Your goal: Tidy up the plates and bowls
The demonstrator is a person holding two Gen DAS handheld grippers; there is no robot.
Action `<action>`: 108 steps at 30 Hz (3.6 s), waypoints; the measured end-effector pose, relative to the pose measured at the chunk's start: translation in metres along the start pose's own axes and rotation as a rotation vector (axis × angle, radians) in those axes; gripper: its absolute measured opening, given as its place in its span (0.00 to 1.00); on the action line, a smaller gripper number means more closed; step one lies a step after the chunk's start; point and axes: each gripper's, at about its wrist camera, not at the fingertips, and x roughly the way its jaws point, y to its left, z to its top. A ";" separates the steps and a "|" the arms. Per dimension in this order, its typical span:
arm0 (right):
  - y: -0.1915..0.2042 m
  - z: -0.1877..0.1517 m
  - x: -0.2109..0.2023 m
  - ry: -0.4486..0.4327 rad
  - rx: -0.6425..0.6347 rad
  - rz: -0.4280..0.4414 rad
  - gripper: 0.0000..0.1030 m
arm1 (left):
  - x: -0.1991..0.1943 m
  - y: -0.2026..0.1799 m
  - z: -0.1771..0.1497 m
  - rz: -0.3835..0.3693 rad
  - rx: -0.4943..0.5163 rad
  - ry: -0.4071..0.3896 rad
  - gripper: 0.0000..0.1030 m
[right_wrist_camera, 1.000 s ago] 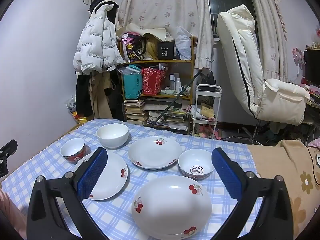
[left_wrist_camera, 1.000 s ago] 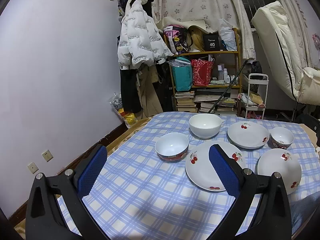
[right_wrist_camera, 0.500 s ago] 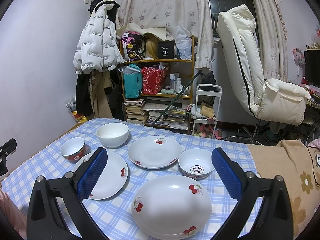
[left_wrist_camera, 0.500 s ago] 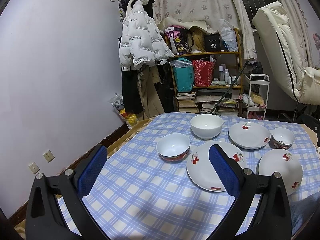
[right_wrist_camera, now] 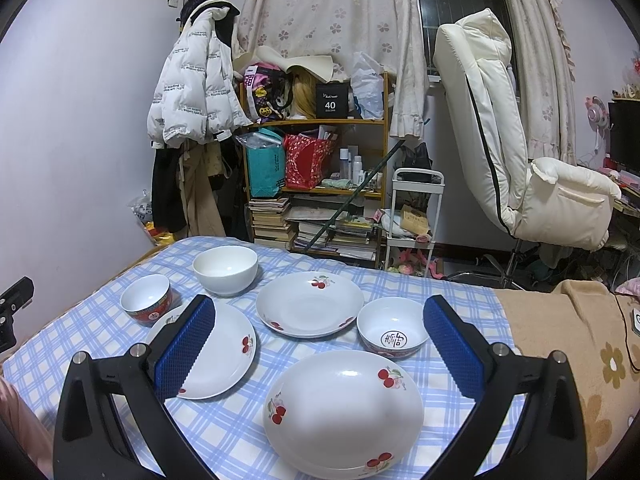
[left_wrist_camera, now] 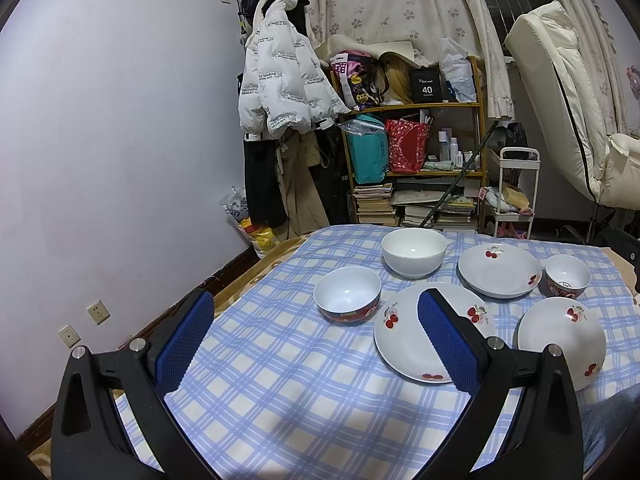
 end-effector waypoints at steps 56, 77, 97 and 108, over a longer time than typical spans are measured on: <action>0.019 0.023 0.034 0.047 -0.054 0.076 1.00 | 0.051 0.021 0.048 0.017 -0.052 0.162 0.97; 0.046 0.033 0.147 0.205 -0.005 0.168 0.90 | 0.171 -0.002 0.021 -0.014 -0.108 0.436 0.97; 0.073 -0.042 0.224 0.558 -0.088 0.288 0.58 | 0.236 -0.028 -0.039 -0.144 -0.102 0.703 0.94; 0.070 -0.062 0.247 0.609 -0.074 0.253 0.24 | 0.265 -0.037 -0.064 -0.241 -0.166 0.802 0.44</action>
